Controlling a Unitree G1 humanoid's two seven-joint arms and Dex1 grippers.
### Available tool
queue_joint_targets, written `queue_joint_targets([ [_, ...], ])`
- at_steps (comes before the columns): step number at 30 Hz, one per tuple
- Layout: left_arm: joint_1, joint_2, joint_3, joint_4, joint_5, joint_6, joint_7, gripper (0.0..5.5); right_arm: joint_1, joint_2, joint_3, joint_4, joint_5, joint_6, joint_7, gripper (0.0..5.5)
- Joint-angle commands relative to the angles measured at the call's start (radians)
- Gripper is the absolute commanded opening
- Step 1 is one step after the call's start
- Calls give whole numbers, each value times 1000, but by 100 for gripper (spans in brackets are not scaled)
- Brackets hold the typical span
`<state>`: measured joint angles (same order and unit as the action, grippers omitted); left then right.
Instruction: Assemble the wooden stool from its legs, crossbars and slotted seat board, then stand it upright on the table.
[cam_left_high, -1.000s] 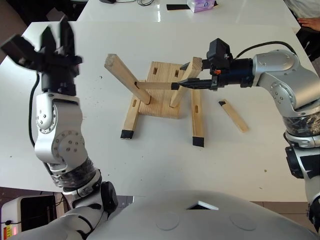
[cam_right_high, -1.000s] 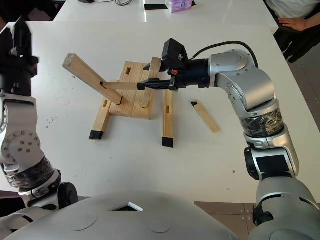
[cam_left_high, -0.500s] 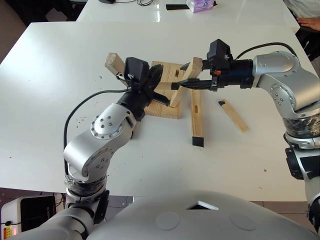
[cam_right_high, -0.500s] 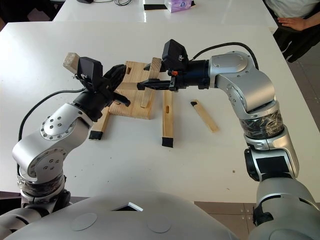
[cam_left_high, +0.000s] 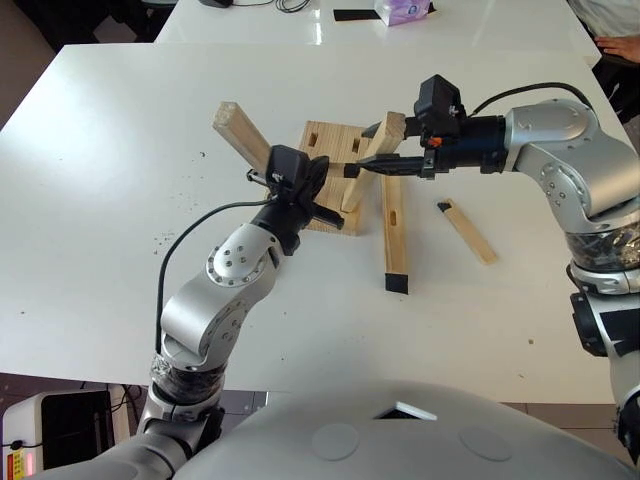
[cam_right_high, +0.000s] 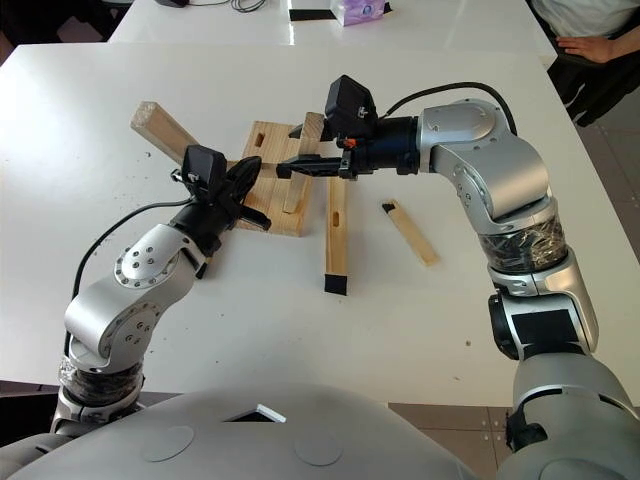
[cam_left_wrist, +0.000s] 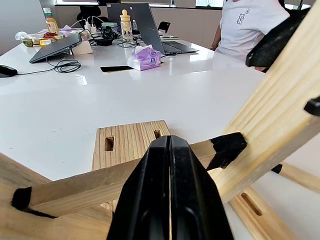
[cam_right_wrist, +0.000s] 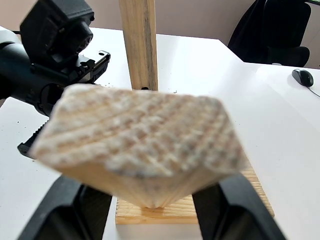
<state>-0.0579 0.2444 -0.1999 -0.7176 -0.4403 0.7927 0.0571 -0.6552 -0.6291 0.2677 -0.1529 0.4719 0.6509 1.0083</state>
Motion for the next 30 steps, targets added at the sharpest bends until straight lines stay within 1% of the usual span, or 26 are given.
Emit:
queue_joint_targets([
  [1, -85, -71, 67, -33, -26, -37, -5, 0, 24, -12, 35, 25, -54, 27, -2, 204],
  [4, -123, -72, 80, -35, -20, -1, -7, 0, -22, -1, 49, 33, -53, 42, 9, 204],
  [8, -102, -37, 41, -20, 37, 33, -12, 0, -91, 2, 86, 57, -78, 26, 47, 204],
  [11, -96, -48, 36, -24, 32, 66, -20, 0, -101, -6, 101, 73, -102, 8, 66, 204],
  [14, -29, -46, -24, 54, 37, 113, -43, 0, -110, 7, 95, 77, -91, 33, 66, 204],
  [16, 13, -37, -68, 115, 61, 103, -62, 0, -127, 23, 86, 73, -71, 61, 63, 204],
  [21, 23, -63, -109, 147, 71, 66, -101, 0, -174, 65, 76, 83, -56, 120, 58, 204],
  [28, 12, -61, -128, 186, 105, 24, -139, 0, -196, 107, 69, 72, -50, 185, 37, 204],
  [30, 3, -73, -90, 178, 117, -1, -125, 0, -188, 91, 78, 97, -87, 156, 40, 204],
])
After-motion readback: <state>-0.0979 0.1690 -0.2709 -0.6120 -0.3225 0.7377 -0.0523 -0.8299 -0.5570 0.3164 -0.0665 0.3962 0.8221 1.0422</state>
